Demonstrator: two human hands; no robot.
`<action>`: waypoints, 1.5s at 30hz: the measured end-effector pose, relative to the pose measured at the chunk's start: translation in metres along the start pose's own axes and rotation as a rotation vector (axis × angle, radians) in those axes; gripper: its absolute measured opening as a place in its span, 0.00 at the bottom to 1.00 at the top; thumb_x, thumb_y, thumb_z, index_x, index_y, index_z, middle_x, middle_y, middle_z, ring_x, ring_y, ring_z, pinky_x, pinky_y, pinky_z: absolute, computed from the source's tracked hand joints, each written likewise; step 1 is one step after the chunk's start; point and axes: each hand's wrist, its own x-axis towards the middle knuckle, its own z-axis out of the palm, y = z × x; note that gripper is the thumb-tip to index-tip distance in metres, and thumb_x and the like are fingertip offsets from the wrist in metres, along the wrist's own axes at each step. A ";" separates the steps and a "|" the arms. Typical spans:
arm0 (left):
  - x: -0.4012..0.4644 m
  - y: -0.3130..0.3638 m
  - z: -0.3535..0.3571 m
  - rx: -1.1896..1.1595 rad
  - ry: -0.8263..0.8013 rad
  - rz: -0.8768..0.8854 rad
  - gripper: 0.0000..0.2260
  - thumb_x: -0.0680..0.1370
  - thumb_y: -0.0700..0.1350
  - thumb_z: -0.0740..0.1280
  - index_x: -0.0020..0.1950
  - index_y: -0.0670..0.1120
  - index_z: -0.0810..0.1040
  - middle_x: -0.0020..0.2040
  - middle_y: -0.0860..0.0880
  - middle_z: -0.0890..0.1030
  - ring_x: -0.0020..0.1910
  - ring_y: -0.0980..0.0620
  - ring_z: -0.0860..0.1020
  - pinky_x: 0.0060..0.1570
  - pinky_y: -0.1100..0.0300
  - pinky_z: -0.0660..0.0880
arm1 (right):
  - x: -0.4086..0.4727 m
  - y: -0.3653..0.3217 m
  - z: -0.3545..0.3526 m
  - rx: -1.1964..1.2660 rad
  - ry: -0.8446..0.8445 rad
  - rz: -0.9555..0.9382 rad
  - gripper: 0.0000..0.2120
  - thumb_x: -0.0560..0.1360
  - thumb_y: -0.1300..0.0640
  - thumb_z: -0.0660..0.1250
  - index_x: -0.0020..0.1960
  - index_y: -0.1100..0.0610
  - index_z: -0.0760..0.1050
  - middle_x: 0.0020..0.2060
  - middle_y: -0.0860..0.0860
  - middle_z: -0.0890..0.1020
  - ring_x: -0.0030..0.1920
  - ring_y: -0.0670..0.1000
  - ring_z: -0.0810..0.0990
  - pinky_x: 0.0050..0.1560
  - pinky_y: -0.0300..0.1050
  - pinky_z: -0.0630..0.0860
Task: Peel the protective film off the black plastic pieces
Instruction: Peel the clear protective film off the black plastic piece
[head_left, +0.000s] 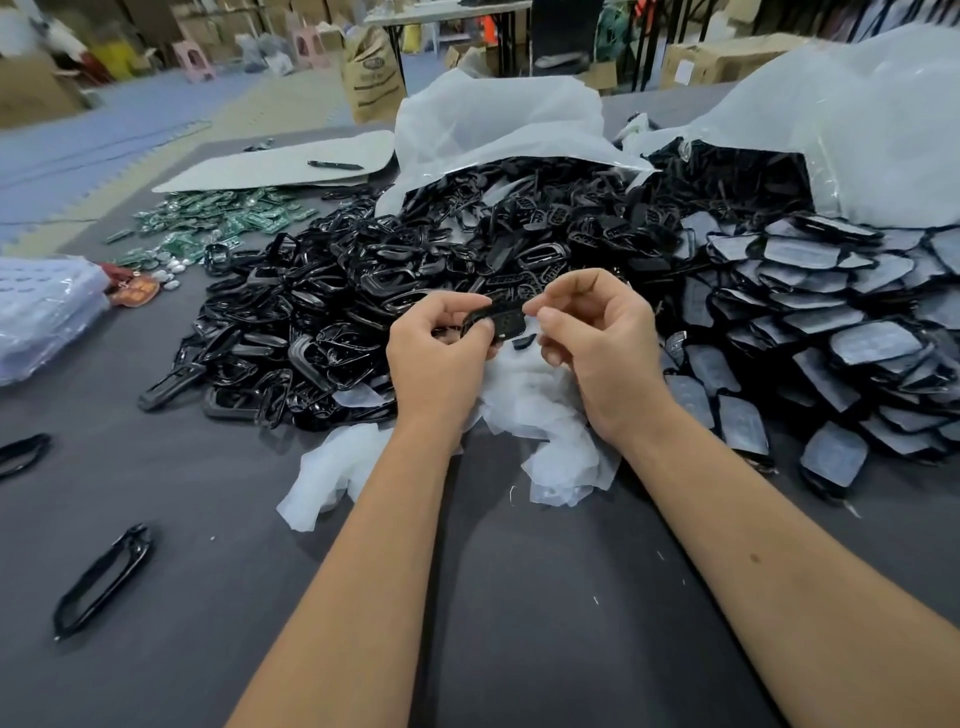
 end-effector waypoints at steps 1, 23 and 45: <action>0.000 0.000 0.000 0.005 0.000 0.000 0.11 0.74 0.35 0.72 0.47 0.50 0.86 0.43 0.46 0.86 0.41 0.44 0.86 0.42 0.54 0.83 | 0.000 0.001 0.000 -0.019 0.001 -0.017 0.08 0.76 0.74 0.69 0.53 0.65 0.76 0.45 0.59 0.83 0.35 0.50 0.77 0.34 0.41 0.75; -0.001 0.002 0.001 -0.064 -0.074 -0.058 0.14 0.76 0.31 0.70 0.50 0.48 0.88 0.45 0.45 0.87 0.37 0.47 0.86 0.41 0.54 0.84 | 0.002 0.010 0.001 -0.262 0.064 -0.145 0.04 0.76 0.65 0.75 0.49 0.58 0.85 0.39 0.48 0.87 0.39 0.44 0.84 0.43 0.36 0.79; -0.007 0.010 0.000 -0.123 0.275 0.040 0.08 0.78 0.35 0.71 0.53 0.46 0.84 0.45 0.52 0.85 0.35 0.49 0.87 0.42 0.54 0.83 | 0.006 0.013 -0.001 -0.285 0.262 -0.080 0.05 0.76 0.57 0.74 0.42 0.52 0.81 0.31 0.51 0.83 0.31 0.48 0.80 0.36 0.46 0.76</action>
